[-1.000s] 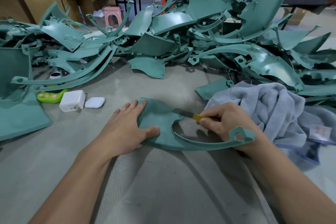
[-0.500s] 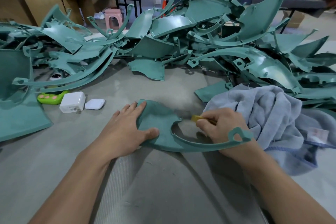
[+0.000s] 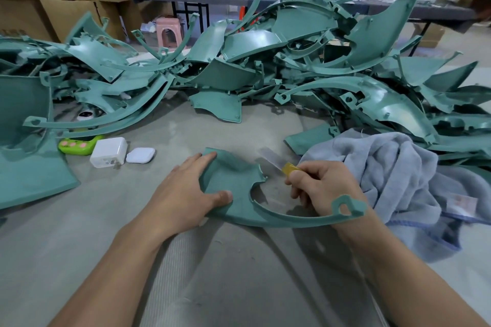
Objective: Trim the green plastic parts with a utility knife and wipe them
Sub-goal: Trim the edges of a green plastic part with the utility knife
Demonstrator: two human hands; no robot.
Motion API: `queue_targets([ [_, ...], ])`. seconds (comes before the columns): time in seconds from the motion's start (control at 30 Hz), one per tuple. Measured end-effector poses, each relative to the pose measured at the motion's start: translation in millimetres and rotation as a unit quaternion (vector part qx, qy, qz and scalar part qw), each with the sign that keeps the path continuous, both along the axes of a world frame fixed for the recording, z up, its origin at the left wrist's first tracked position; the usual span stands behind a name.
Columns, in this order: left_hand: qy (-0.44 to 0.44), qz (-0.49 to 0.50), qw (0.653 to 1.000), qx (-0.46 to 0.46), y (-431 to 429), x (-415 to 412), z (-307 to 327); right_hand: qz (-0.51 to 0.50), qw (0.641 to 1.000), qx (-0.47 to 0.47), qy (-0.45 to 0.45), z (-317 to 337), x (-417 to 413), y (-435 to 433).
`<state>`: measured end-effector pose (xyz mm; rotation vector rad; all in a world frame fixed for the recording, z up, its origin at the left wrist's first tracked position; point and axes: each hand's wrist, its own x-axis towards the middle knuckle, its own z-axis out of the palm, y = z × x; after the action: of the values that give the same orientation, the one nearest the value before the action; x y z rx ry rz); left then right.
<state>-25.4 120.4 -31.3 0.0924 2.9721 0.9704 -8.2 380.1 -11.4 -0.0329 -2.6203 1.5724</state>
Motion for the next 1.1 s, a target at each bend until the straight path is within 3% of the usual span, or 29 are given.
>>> queue_targets([
  [0.1,-0.009,0.037,0.99,0.134,5,-1,6,0.014,1.0,-0.013,-0.016,1,2,-1],
  [0.2,-0.008,0.09,0.953,0.289,10,-3,12,0.028,0.999,-0.031,-0.008,2,6,0],
  [0.27,-0.02,0.116,0.912,0.393,6,-2,14,0.016,0.995,-0.097,0.007,5,7,-1],
  [0.4,-0.083,0.048,0.819,0.565,-11,-2,21,-0.026,0.957,-0.287,0.038,17,6,4],
  [0.53,-0.003,0.029,0.738,0.674,-19,-5,23,-0.121,0.904,-0.406,0.052,29,4,14],
  [0.6,0.036,0.046,0.723,0.688,-19,-7,22,-0.148,0.896,-0.408,0.09,30,3,17],
  [0.7,0.108,0.069,0.749,0.65,-18,-7,21,-0.152,0.915,-0.33,0.173,31,7,18],
  [0.83,0.107,0.061,0.756,0.643,-11,-5,19,-0.154,0.94,-0.078,0.295,31,20,9],
  [0.93,0.095,0.115,0.778,0.61,-14,-6,13,-0.092,0.951,0.053,0.291,22,33,-15],
  [1.1,0.133,0.136,0.92,0.344,-19,-7,8,-0.024,0.96,0.081,0.267,11,38,-54],
])
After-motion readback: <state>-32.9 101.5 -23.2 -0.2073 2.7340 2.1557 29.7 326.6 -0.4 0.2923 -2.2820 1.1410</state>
